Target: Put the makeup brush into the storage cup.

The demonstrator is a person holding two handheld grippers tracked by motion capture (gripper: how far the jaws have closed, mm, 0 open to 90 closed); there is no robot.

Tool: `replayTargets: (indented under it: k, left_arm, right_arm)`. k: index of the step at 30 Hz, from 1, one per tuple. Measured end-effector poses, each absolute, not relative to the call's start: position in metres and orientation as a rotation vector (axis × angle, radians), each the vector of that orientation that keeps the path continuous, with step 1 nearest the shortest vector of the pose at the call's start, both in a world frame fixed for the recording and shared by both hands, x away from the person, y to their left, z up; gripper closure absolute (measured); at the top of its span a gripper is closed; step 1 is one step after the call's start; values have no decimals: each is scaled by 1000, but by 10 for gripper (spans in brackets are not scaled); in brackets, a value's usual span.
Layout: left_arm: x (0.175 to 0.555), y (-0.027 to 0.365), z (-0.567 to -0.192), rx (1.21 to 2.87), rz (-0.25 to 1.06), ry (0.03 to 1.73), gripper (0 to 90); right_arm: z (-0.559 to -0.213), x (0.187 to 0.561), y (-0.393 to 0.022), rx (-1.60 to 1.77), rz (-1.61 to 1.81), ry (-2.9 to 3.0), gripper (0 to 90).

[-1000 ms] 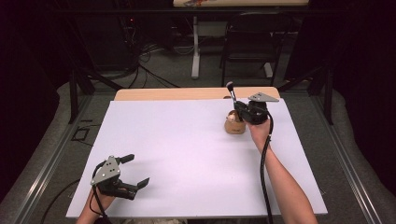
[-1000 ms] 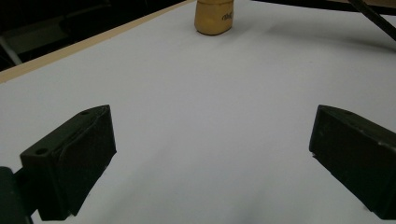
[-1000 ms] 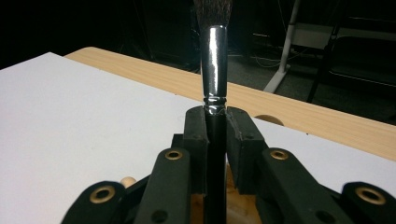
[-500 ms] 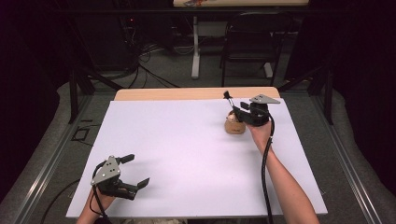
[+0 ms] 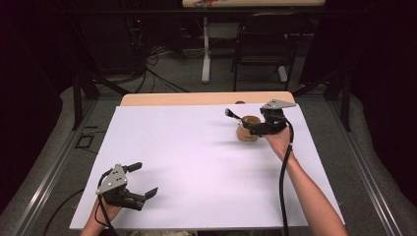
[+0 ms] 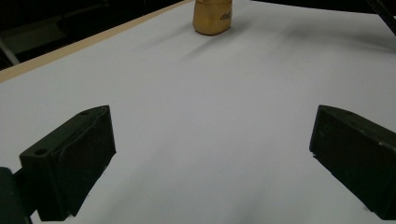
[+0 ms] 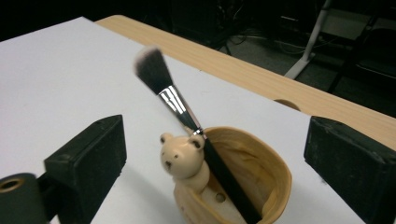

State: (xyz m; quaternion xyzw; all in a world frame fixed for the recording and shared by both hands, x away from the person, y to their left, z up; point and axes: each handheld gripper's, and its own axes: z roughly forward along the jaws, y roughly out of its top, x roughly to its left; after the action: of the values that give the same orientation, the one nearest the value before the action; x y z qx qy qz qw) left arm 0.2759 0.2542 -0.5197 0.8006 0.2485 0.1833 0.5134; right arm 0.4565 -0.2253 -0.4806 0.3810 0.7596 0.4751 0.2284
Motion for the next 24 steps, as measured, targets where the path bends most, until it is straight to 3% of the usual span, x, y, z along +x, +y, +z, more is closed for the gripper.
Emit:
replayTargets:
  k: [9,24]
  left_arm:
    - [280,249,-519,1930,431,580,1]
    - [279,249,-520,1932,429,580,2]
  right_arm:
    - [-472,438,-234,1008,1285,2161,0]
    - [-474,400,-234,890,1250,2273,0]
